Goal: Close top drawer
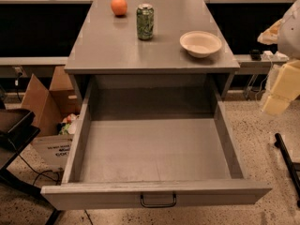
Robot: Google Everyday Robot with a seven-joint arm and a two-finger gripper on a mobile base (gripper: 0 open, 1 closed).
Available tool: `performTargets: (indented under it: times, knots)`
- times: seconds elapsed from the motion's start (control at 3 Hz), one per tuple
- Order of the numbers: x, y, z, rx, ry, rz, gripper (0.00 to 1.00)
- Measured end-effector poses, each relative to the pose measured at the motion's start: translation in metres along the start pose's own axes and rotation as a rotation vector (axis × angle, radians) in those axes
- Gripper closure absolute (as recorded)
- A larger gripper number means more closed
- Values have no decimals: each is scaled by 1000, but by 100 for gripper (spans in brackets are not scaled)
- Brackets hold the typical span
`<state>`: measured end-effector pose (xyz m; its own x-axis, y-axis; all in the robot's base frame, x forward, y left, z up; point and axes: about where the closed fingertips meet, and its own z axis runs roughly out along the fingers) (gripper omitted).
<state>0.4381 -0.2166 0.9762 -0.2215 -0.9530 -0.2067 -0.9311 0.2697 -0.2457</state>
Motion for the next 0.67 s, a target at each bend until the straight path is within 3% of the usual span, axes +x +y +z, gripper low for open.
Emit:
performTargets:
  times: [0.33, 0.67]
  knots:
    - [0, 0, 0, 0, 0, 0, 0]
    - [4, 32, 35, -37, -7, 45, 4]
